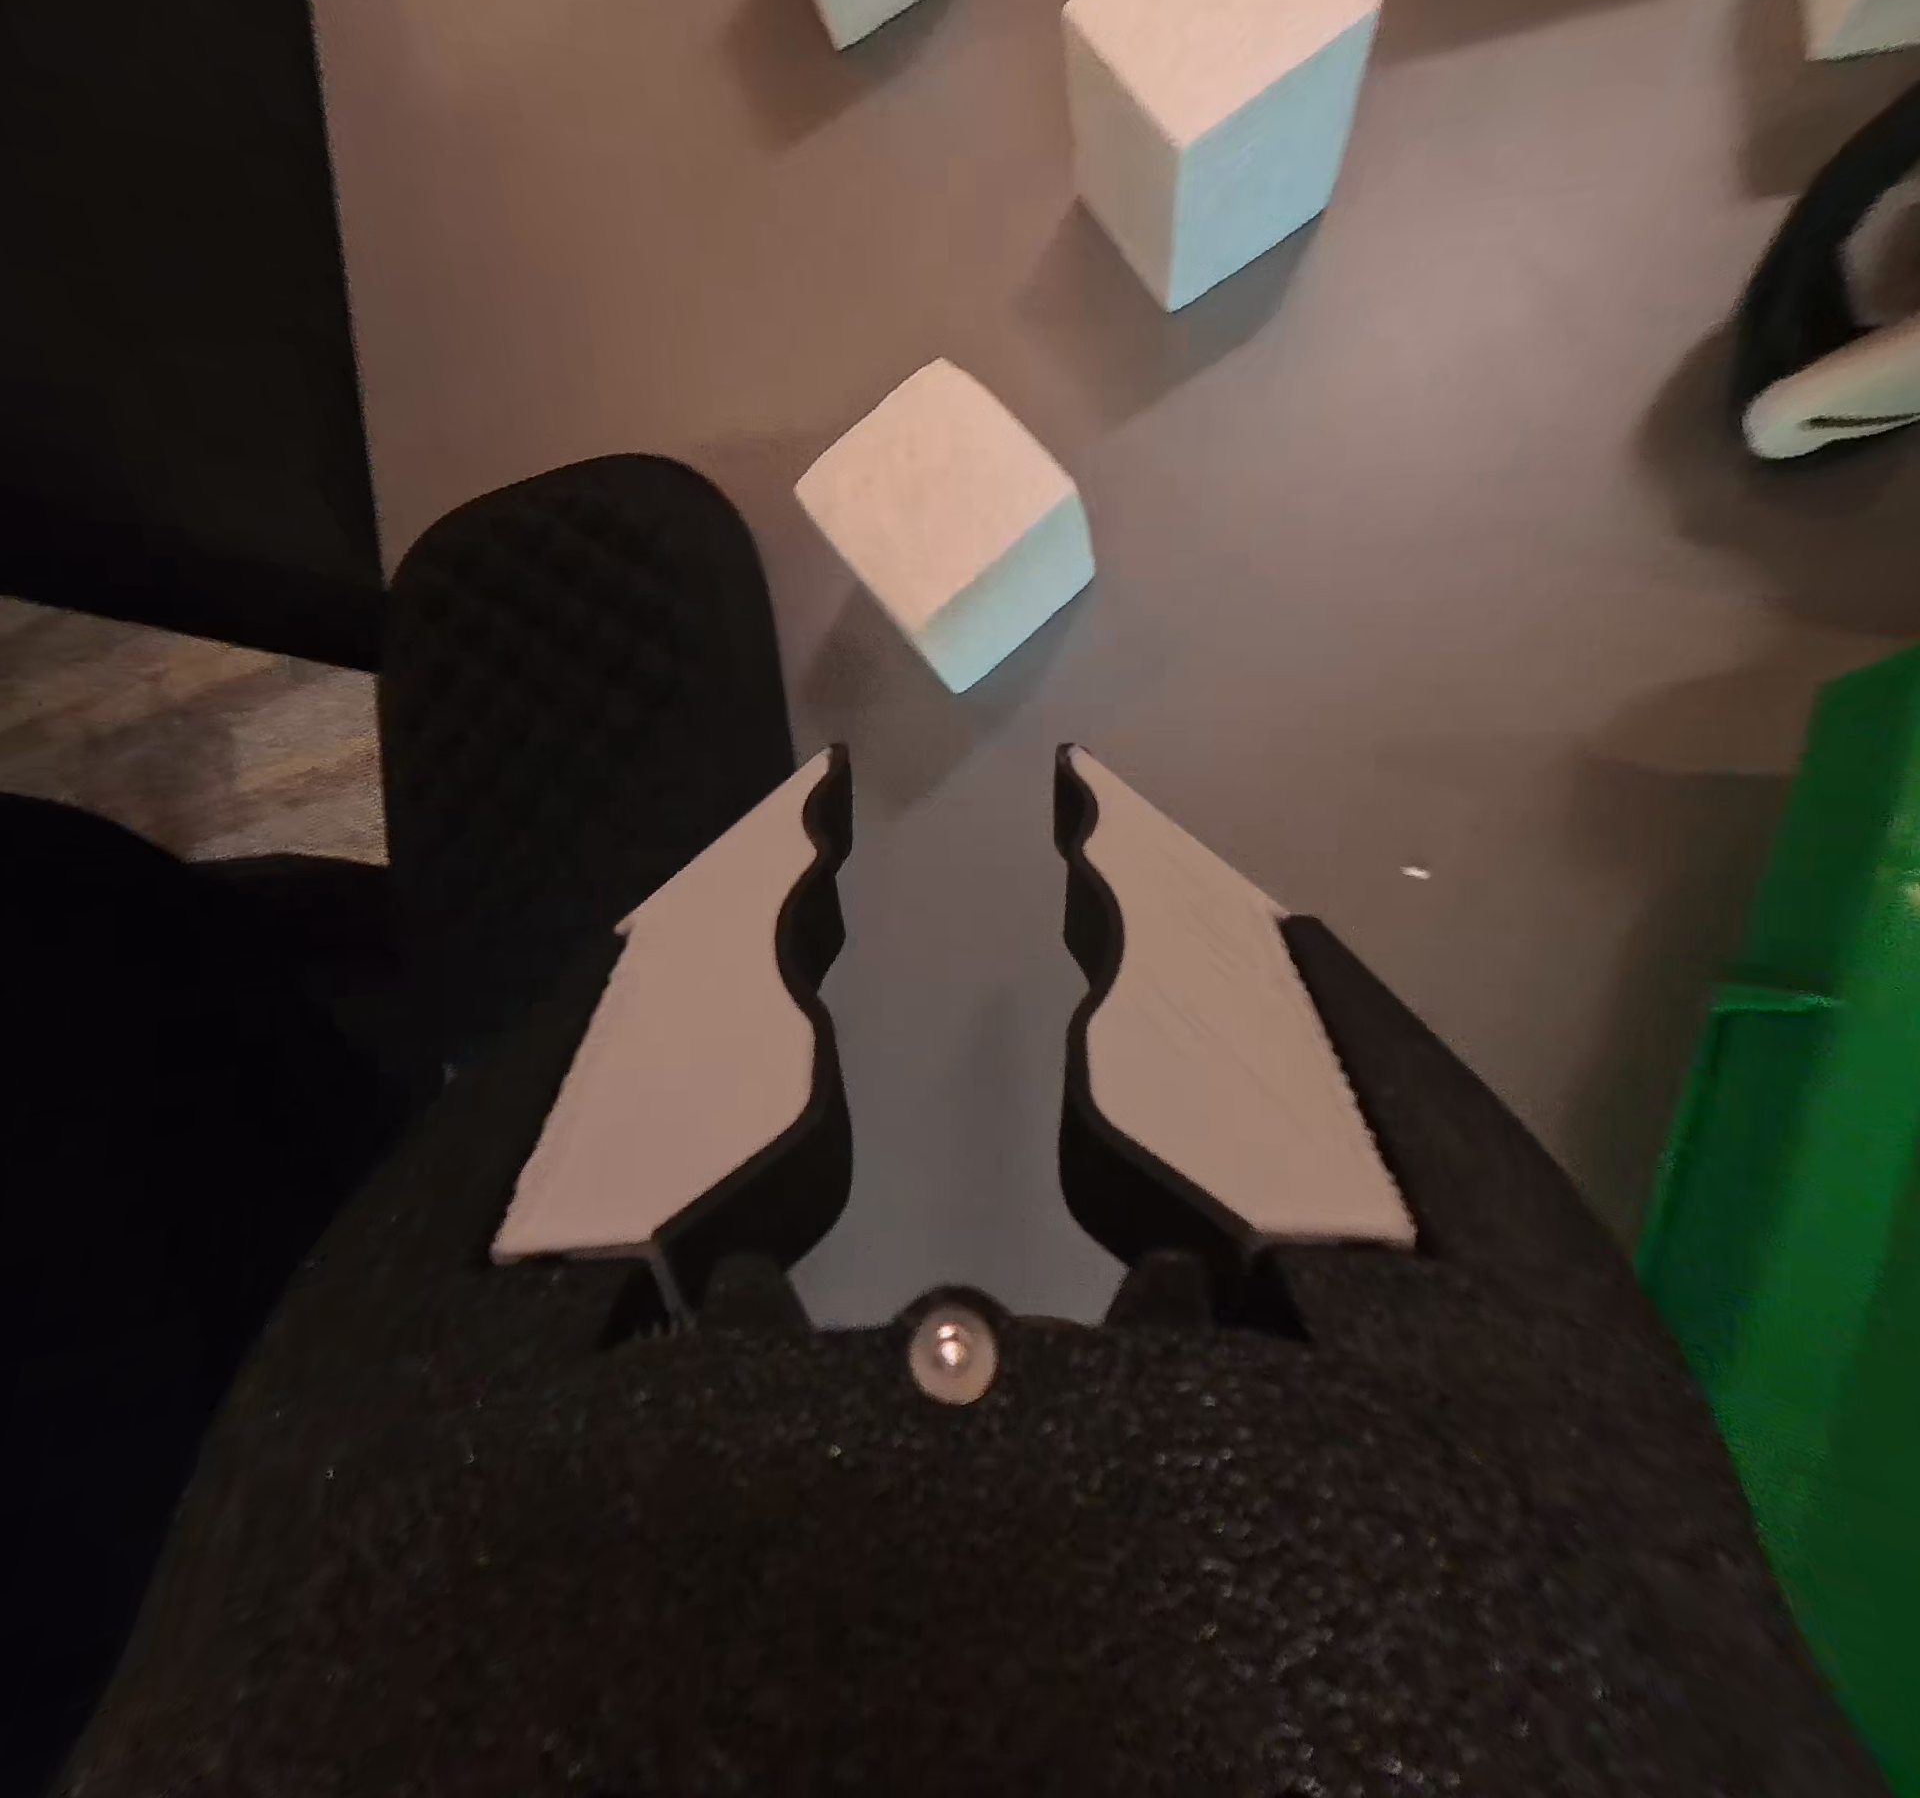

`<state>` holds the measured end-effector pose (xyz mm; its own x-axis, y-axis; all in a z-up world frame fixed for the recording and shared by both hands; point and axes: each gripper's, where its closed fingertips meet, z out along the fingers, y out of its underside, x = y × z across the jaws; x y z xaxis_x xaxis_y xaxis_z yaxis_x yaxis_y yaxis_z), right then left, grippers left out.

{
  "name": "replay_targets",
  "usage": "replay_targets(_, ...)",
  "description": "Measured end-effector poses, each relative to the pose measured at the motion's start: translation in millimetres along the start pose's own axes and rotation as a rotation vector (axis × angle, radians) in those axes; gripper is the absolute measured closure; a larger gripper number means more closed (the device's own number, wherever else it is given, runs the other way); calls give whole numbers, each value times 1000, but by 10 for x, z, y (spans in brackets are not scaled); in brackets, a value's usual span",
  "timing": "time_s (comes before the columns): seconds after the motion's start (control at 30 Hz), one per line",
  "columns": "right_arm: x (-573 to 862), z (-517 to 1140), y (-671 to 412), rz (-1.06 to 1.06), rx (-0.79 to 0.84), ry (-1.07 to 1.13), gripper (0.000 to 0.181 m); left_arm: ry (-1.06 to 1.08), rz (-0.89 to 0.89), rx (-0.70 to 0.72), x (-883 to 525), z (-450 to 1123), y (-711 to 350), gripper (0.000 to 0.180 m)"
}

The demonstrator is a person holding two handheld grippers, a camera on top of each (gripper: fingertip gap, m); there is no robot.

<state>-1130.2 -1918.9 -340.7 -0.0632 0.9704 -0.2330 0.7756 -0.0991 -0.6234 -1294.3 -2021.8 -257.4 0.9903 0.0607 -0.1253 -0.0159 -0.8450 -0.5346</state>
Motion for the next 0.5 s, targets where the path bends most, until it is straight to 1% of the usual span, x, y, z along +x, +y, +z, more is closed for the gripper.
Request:
replay_targets(0.1, -117, 8, 147, 9, 2, -60, 143, -71, -106, -113, -339, 442, -27, 95)
replay_targets(0.17, -147, -24, 246, 18, 2, -76, 143, -85, -158, -172, -472, 733, -29, 94)
replay_targets(0.3, -86, -153, 390, 62, 16, -63, 143, -112, -142, -326, -645, 1193, 161, 89)
replay_targets(0.33, -56, -195, 412, 78, 24, -55, 143, -108, -127, -360, -660, 1264, 216, 91)
replay_targets(0.4, 10, -278, 453, 111, 36, -35, 143, -126, -84, -394, -722, 1364, 306, 102)
replay_targets(0.43, 39, -317, 472, 127, 41, -24, 143, -141, -61, -389, -762, 1384, 317, 109)
replay_targets(0.47, 63, -353, 490, 143, 44, -13, 143, -137, -23, -364, -775, 1380, 280, 120)
replay_targets(0.5, 80, -388, 507, 155, 44, -1, 144, -90, 6, -342, -722, 1368, 236, 121)
